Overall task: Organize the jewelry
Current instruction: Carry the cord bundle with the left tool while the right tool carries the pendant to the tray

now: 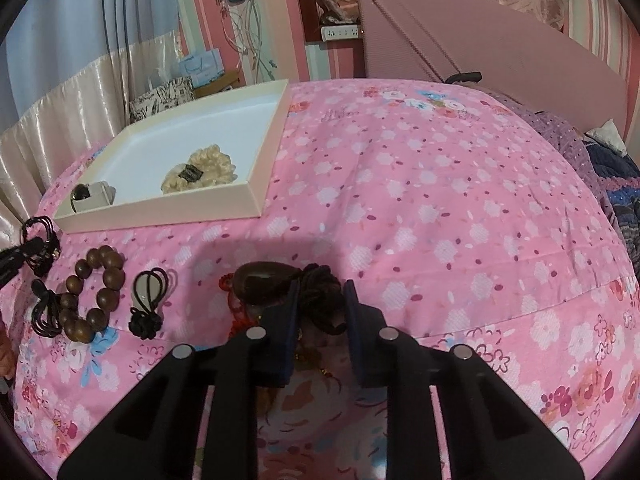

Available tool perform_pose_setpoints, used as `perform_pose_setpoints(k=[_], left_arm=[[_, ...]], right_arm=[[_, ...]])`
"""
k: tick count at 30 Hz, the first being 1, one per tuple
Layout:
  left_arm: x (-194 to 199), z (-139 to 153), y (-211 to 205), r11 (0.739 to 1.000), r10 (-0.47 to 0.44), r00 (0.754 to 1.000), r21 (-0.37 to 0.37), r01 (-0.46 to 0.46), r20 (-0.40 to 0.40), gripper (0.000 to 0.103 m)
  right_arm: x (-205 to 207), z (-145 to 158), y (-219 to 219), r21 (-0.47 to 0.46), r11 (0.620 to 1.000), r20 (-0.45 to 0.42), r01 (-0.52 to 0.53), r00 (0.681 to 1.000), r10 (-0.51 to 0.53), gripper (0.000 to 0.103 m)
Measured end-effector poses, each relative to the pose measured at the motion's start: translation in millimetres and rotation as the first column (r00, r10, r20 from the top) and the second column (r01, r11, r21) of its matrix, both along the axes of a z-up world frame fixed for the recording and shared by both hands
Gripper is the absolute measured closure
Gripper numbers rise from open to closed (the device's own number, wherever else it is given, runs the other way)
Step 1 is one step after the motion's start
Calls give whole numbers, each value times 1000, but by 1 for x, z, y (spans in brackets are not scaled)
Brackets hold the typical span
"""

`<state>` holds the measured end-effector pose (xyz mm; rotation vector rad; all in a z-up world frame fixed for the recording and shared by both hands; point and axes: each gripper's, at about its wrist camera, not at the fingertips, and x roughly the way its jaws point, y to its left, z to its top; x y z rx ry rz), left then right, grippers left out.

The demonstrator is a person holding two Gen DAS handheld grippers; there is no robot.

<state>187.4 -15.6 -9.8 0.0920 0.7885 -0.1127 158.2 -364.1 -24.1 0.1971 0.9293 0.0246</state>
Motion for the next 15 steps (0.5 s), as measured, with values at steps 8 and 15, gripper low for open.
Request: perform_pose_setpoints(k=[8,15], left_arm=[[-19,49,1,999,-23,992,-23,26,123,94],[-13,93,-24,993,-91,976,-57,104,196,93]], right_arm=[[-12,41,5,86,994,150,-64,987,50,83],[-1,97,35,179,961,288,-209,945,152,83]])
